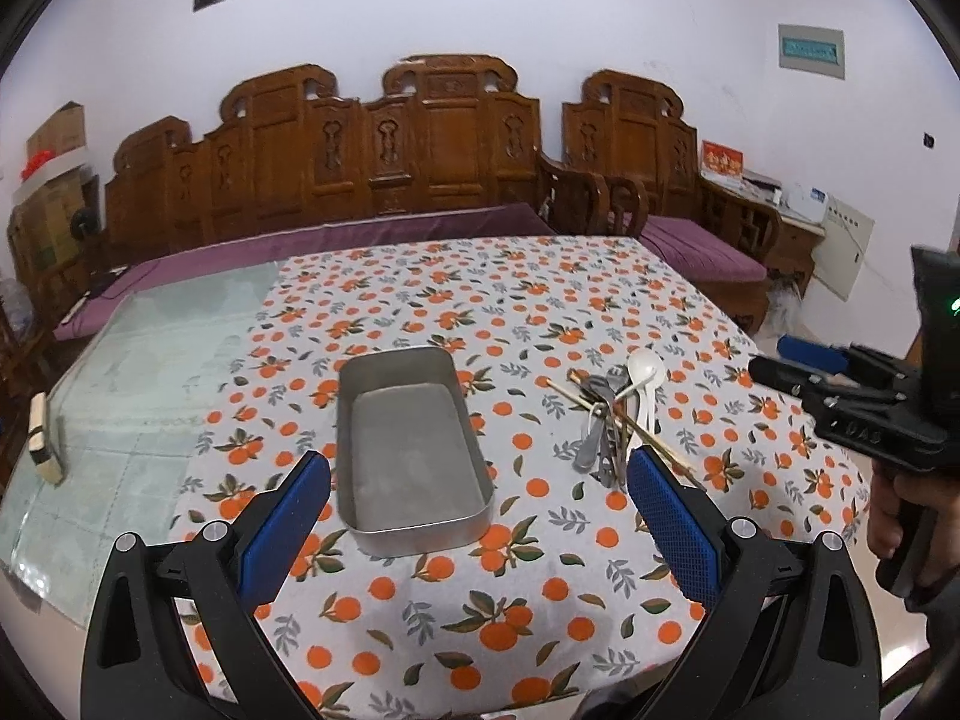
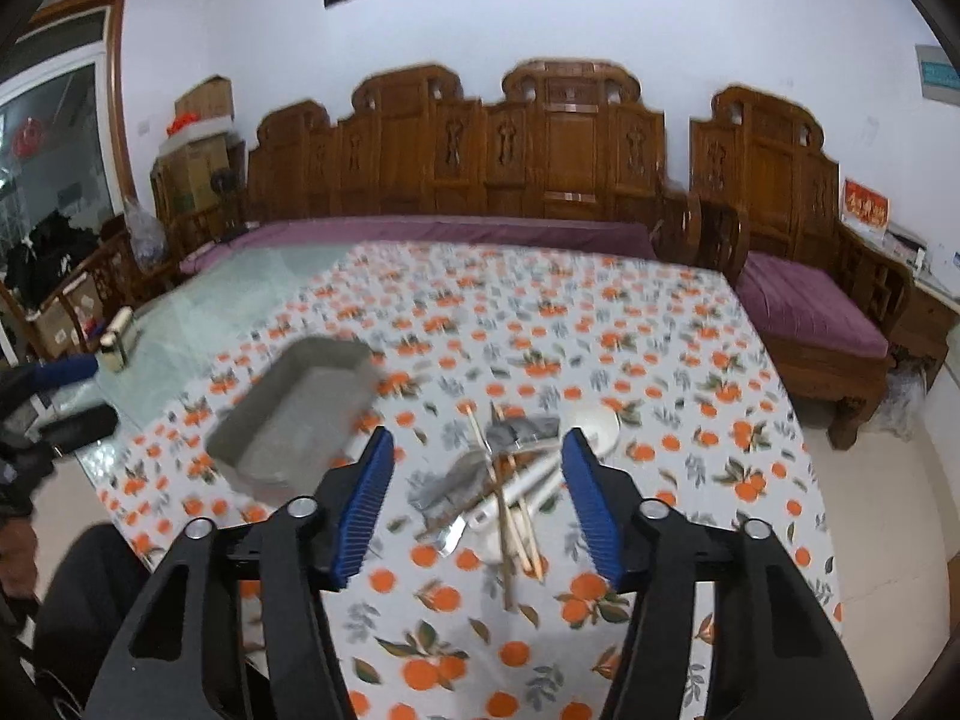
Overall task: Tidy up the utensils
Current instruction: 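Move the right tool toward the utensil pile and open its fingers, then grasp a wooden chopstick from the pile with the right gripper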
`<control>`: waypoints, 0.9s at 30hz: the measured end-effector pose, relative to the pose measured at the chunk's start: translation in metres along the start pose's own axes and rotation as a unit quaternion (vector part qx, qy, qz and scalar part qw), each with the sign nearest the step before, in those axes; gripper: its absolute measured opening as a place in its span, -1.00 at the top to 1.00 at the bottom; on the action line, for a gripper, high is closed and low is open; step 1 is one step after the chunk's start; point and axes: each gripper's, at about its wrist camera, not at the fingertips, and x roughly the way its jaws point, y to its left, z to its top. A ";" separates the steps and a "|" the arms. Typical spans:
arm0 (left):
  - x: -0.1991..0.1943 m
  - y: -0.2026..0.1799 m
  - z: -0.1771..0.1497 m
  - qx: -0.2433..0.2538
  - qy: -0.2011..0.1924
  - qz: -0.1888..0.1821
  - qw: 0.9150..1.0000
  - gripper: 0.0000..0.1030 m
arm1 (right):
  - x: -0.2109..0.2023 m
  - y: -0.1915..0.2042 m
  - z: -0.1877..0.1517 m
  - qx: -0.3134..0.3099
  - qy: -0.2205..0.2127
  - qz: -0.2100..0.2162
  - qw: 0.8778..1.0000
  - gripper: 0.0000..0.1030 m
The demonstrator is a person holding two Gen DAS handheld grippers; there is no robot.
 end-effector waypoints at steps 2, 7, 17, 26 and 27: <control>0.009 -0.004 0.002 0.003 0.003 -0.009 1.000 -0.85 | 0.014 -0.012 -0.009 0.013 0.020 0.001 1.000 0.02; 0.043 -0.015 0.008 0.004 0.031 -0.047 0.998 -0.85 | 0.041 -0.033 -0.025 0.028 0.049 0.007 0.998 0.16; 0.111 -0.041 -0.003 0.016 0.085 -0.079 0.993 -0.69 | 0.080 -0.034 -0.048 0.041 0.100 0.060 0.992 0.32; 0.143 -0.052 -0.015 0.032 0.113 -0.085 0.989 -0.62 | 0.112 -0.024 -0.071 0.015 0.152 0.050 0.987 0.51; 0.146 -0.053 -0.016 0.033 0.117 -0.086 0.989 -0.62 | 0.112 -0.024 -0.072 0.015 0.152 0.050 0.987 0.64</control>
